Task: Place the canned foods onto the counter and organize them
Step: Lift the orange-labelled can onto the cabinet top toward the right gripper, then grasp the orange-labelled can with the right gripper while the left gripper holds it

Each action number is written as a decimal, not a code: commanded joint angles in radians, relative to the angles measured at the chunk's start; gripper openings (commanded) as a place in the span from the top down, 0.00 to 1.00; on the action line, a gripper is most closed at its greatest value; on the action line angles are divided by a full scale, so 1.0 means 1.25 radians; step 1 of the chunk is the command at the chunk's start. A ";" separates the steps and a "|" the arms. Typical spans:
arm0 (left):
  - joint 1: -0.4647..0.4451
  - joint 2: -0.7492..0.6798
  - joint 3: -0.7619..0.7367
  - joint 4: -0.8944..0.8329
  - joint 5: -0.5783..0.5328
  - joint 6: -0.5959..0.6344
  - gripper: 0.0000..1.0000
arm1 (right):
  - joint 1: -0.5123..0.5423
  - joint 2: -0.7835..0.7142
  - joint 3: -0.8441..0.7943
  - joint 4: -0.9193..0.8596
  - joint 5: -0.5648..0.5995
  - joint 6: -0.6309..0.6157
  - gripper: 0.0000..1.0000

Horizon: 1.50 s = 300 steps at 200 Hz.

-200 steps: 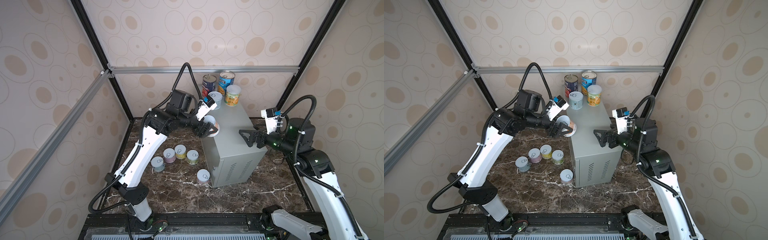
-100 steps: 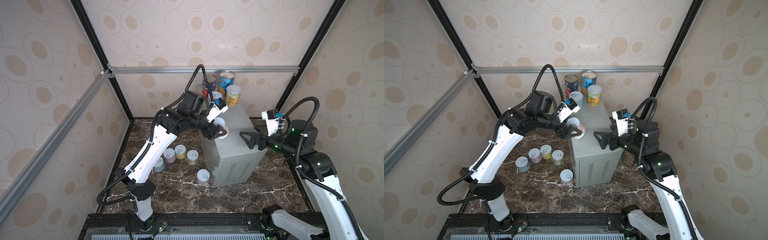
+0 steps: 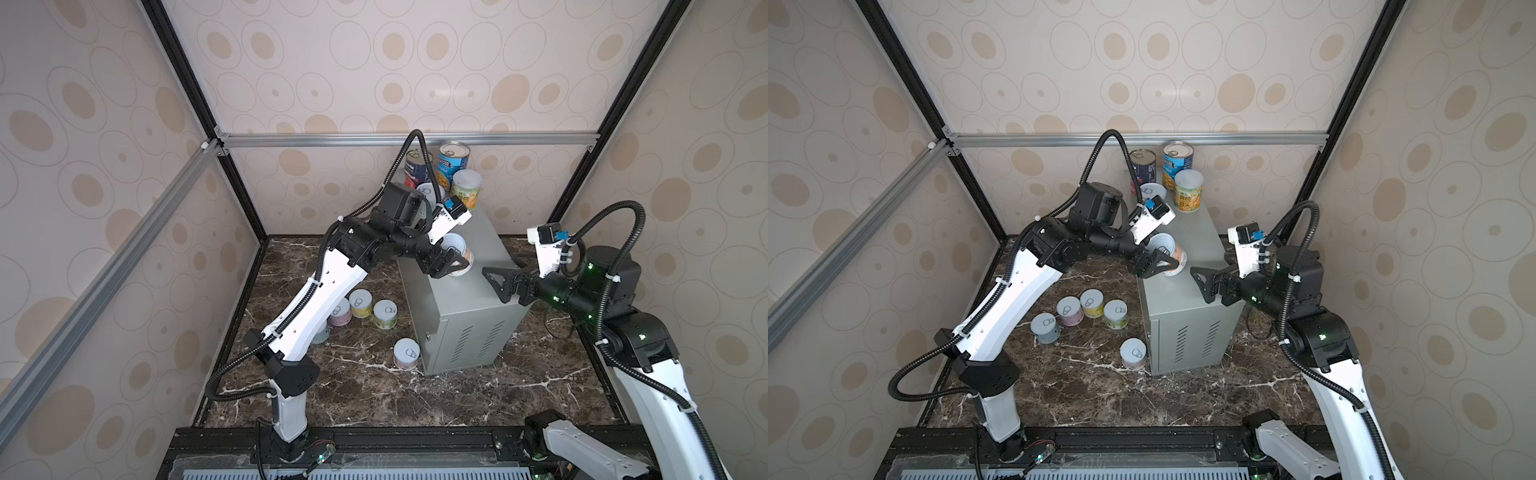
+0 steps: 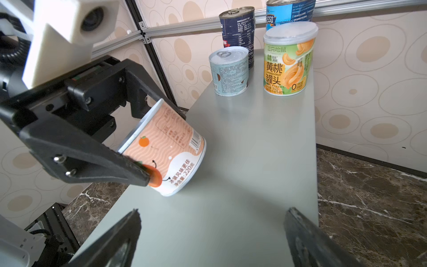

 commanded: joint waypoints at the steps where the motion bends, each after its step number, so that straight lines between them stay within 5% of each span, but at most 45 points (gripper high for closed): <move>1: -0.009 0.017 0.024 0.001 0.022 0.003 0.50 | 0.002 -0.012 -0.008 -0.003 0.004 -0.014 0.00; 300: -0.017 0.088 0.021 0.081 0.062 -0.023 0.29 | 0.001 -0.034 -0.036 -0.008 0.024 -0.029 0.00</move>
